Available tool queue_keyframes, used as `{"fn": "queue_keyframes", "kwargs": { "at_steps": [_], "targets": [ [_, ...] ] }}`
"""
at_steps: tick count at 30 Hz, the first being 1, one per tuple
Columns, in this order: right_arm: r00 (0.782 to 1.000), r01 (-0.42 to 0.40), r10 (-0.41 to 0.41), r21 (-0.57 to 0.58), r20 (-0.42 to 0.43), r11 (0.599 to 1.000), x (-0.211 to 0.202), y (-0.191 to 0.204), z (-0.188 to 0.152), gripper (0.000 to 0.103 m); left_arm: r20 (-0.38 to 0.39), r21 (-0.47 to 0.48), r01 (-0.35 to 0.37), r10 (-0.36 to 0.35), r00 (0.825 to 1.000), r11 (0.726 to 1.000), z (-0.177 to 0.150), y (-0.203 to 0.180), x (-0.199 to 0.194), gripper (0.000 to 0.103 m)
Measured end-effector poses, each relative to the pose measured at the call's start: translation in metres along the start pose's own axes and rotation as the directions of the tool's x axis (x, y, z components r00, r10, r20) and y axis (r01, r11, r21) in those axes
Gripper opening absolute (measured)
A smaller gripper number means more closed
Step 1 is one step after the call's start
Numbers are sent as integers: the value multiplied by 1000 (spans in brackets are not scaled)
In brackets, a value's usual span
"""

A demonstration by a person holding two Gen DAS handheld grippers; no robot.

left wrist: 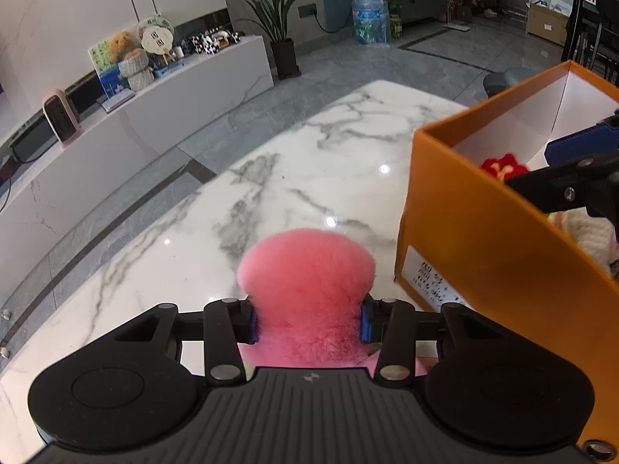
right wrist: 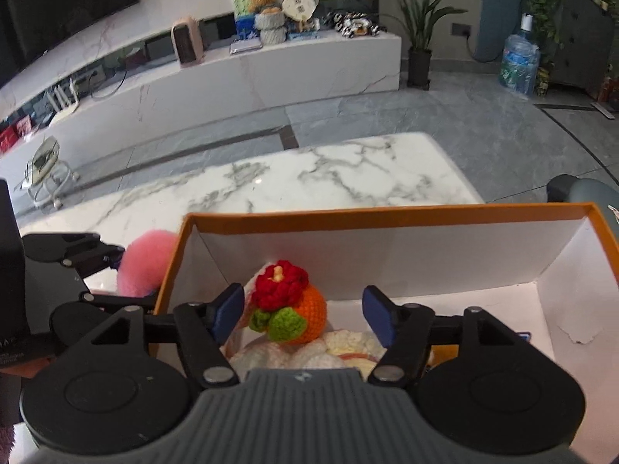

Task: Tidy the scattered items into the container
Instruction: 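Release fruit toy with right tool while left tool carries pompom into the box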

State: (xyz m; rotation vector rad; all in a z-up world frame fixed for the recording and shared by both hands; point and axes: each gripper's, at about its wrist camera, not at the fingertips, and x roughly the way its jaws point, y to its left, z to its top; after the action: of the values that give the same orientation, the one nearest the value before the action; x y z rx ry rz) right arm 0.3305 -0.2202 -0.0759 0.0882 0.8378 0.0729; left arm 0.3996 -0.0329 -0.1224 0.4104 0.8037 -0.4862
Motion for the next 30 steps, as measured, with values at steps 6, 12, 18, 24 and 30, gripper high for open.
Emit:
{"fn": "queue_keyframes", "kwargs": {
  "at_steps": [6, 12, 18, 24, 30],
  "targets": [
    [999, -15, 13, 70, 37, 997, -15, -8, -6, 73, 36, 14, -39, 39, 999, 999, 9, -4, -27, 50],
    [994, 12, -21, 90, 109, 996, -36, -20, -8, 74, 106, 30, -57, 54, 993, 998, 30, -16, -71, 50],
    [985, 59, -69, 71, 155, 996, -51, -39, -11, 73, 173, 100, -59, 41, 984, 993, 60, -49, -106, 50],
    [980, 67, -80, 76, 180, 995, -61, -59, -12, 69, 214, 163, -17, -18, 977, 987, 87, -85, -113, 50],
    [985, 41, -57, 104, 160, 994, -59, -80, -16, 55, 200, 183, 41, -78, 977, 982, 97, -111, -88, 50]
  ]
}}
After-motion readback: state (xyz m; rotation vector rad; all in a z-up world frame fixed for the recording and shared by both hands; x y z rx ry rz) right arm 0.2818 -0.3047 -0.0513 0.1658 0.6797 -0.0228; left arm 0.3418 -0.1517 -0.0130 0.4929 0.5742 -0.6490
